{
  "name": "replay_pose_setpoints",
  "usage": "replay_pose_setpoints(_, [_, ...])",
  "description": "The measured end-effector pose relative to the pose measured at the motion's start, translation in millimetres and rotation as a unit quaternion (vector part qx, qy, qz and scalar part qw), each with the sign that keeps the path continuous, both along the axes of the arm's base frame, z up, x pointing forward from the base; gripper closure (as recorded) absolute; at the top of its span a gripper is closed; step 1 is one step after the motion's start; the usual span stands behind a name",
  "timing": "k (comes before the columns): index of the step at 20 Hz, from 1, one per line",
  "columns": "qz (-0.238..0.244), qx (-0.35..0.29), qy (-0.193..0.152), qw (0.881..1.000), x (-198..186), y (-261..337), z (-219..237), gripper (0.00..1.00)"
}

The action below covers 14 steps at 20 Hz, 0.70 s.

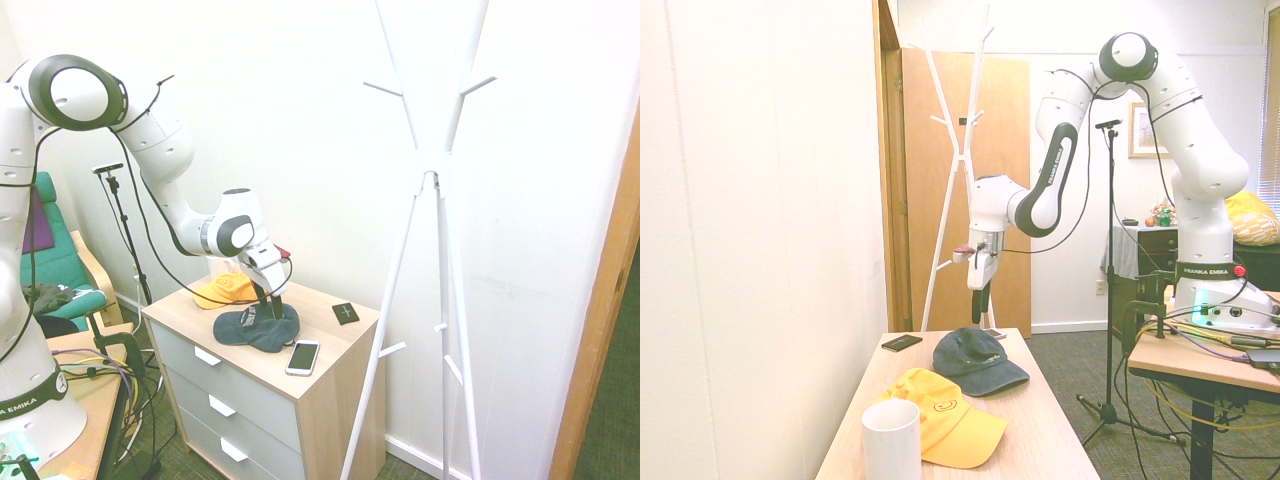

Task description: Hang the cap

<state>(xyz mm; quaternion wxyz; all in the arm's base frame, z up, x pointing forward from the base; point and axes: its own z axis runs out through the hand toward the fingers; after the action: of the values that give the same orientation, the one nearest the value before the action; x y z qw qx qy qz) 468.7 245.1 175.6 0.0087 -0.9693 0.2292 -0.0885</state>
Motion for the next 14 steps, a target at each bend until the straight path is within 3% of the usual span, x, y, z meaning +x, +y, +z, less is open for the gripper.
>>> replay_pose_setpoints(5, [0.005, -0.02, 0.006, 1.0, 7.0, 6.8, -25.7, 0.0])
replay_pose_setpoints(6, [0.004, -0.025, 0.007, 1.0, 8.5, 5.5, -30.2, 1.0])
replay_pose_setpoints(14, [-0.004, -0.033, 0.011, 0.999, 6.8, 12.1, -43.0, 1.0])
